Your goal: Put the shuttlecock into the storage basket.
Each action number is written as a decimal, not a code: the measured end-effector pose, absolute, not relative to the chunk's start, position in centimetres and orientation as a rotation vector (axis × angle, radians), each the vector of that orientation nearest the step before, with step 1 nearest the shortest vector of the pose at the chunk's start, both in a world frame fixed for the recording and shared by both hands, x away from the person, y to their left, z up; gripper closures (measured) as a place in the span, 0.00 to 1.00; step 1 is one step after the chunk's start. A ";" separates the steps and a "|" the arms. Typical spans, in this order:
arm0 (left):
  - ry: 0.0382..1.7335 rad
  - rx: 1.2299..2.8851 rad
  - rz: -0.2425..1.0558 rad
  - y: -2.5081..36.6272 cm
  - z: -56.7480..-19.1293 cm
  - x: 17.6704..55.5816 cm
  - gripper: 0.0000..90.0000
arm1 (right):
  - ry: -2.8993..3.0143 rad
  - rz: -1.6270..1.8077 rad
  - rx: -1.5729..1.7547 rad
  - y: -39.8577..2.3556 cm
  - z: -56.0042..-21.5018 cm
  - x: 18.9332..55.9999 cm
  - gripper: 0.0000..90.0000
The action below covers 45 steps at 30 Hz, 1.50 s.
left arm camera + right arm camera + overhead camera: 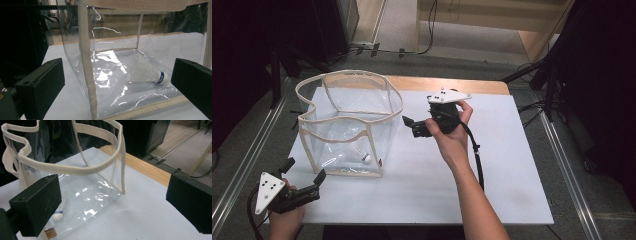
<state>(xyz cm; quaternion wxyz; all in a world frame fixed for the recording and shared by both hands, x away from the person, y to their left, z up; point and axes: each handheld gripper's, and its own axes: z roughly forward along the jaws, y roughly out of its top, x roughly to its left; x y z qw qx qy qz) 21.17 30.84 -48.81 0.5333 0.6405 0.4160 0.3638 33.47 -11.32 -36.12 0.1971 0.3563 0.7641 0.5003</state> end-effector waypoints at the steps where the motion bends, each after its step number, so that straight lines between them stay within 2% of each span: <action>1: 0.992 1.527 0.867 30.8 -48.8 21.2 0.00 | 2.135 1.407 1.002 -11.6 -36.3 33.4 0.00; 23: 0.992 1.528 0.867 30.8 -48.8 21.2 0.00 | 2.087 1.420 1.059 -15.8 -39.2 31.7 0.00; 45: 0.989 1.533 0.870 30.8 -48.8 21.1 0.00 | 2.061 1.418 1.090 -18.3 -41.6 30.1 0.00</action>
